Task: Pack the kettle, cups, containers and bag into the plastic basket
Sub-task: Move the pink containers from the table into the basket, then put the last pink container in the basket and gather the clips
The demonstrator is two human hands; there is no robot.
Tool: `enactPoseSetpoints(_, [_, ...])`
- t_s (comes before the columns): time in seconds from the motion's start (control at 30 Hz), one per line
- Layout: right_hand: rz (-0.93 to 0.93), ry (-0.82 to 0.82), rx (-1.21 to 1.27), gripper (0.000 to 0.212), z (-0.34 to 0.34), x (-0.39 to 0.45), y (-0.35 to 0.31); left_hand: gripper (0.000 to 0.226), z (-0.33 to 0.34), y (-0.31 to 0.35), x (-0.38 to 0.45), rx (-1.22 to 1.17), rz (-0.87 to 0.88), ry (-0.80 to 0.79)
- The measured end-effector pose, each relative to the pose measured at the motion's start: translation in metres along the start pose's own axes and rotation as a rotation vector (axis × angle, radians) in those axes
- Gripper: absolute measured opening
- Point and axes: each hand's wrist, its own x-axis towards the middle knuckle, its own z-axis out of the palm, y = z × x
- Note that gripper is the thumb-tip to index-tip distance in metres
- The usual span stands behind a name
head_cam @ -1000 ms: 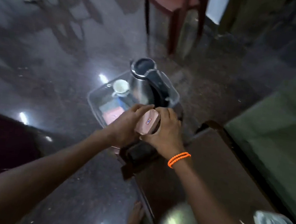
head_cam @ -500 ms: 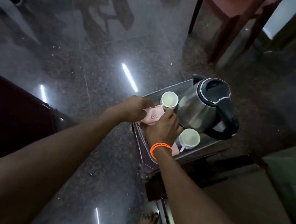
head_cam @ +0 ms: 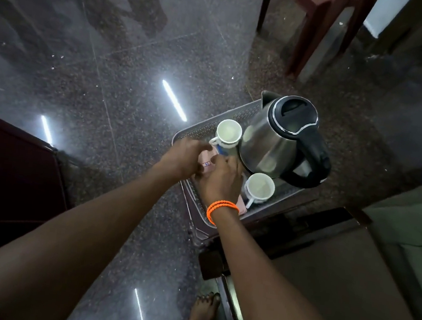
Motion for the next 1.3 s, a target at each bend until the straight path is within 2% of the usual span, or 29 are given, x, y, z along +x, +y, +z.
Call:
enactPoseSetpoints(0.1, [0.029, -0.058, 0.171, 0.041, -0.010, -0.002, 0.000, 0.063, 0.004, 0.000, -0.002, -0.095, -0.046, 0.075])
enactPoseSetpoints(0.2, [0.035, -0.086, 0.065, 0.054, -0.022, -0.002, 0.005, 0.058, 0.006, 0.001, -0.001, -0.160, -0.098, 0.138])
enactPoseSetpoints(0.37, [0.001, -0.154, -0.072, 0.057, -0.028, -0.005, 0.013, 0.042, 0.001, -0.002, 0.001, -0.098, -0.074, 0.101])
enactPoseSetpoints(0.47, [-0.009, -0.154, -0.063, 0.058, -0.027, -0.007, 0.015, 0.034, -0.002, -0.003, 0.001, -0.064, -0.065, 0.092])
enactPoseSetpoints(0.8, [-0.130, -0.114, -0.066, 0.056, -0.015, -0.017, 0.032, 0.036, 0.001, 0.002, -0.006, 0.039, -0.032, 0.053])
enactPoseSetpoints(0.9, [-0.175, -0.088, -0.054, 0.058, -0.015, -0.021, 0.036, 0.048, 0.004, 0.003, -0.012, 0.031, 0.025, 0.147])
enactPoseSetpoints(1.03, [-0.239, -0.028, 0.044, 0.048, -0.022, -0.029, 0.038, 0.044, 0.020, 0.018, -0.036, -0.049, 0.138, 0.377])
enactPoseSetpoints(1.1, [-0.271, 0.049, 0.093, 0.042, -0.032, -0.036, 0.042, 0.039, 0.033, 0.034, -0.052, -0.087, 0.222, 0.422])
enactPoseSetpoints(1.17, [-0.288, 0.122, 0.111, 0.046, -0.046, -0.047, 0.055, 0.036, 0.047, 0.054, -0.067, -0.122, 0.279, 0.443])
enactPoseSetpoints(1.3, [-0.184, 0.249, 0.117, 0.036, -0.080, -0.087, 0.113, 0.036, 0.082, 0.109, -0.096, -0.125, 0.371, 0.450])
